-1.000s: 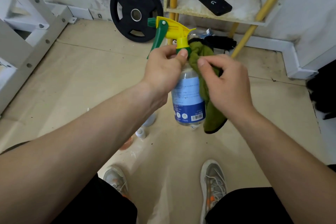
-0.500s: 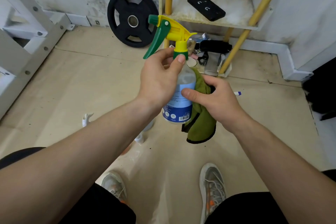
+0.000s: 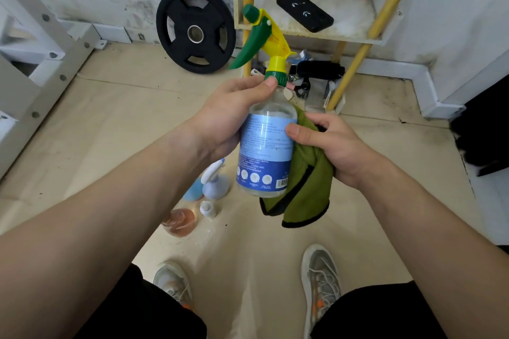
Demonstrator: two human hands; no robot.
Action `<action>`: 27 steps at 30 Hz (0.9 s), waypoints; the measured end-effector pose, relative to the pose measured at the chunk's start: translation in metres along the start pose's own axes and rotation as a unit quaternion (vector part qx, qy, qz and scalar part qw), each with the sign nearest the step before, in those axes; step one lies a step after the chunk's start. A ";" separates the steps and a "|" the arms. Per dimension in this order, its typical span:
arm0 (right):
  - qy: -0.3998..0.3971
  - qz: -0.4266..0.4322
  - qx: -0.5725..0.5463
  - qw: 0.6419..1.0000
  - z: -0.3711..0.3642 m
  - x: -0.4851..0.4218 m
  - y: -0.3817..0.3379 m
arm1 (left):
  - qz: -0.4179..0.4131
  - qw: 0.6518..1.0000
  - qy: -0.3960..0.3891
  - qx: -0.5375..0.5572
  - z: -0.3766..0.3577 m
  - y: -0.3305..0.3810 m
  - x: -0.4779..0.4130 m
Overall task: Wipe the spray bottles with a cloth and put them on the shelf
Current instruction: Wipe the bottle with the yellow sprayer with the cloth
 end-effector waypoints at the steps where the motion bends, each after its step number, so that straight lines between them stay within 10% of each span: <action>1: 0.000 -0.001 0.001 1.000 -0.002 0.000 -0.001 | 0.007 1.000 -0.004 0.019 0.000 0.000 0.000; 9: 0.202 0.101 0.209 0.952 0.006 -0.003 -0.026 | 0.017 0.996 0.013 0.086 0.007 -0.004 -0.002; 16: 0.329 0.258 0.577 0.702 -0.055 0.035 -0.054 | 0.016 0.990 0.095 0.104 0.010 -0.017 -0.006; 19: 0.320 0.263 0.639 0.649 -0.073 0.041 -0.038 | 0.009 0.988 0.123 0.095 0.018 -0.016 -0.007; 21: 0.323 0.265 0.612 0.672 -0.066 0.043 -0.038 | 0.004 0.988 0.131 0.077 0.021 -0.017 -0.006; 27: 0.243 0.144 0.318 0.905 -0.006 0.010 -0.039 | 0.012 0.989 0.133 0.068 0.012 -0.022 -0.003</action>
Point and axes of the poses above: each hand's wrist, its own x-axis away from the middle knuckle, its own z-axis out of the back of the hand, y = z × x, the point moved 8 cm from there along -x, towards the middle knuckle, and after that the axes turned 2 degrees about -z, right-handed, at the moved point
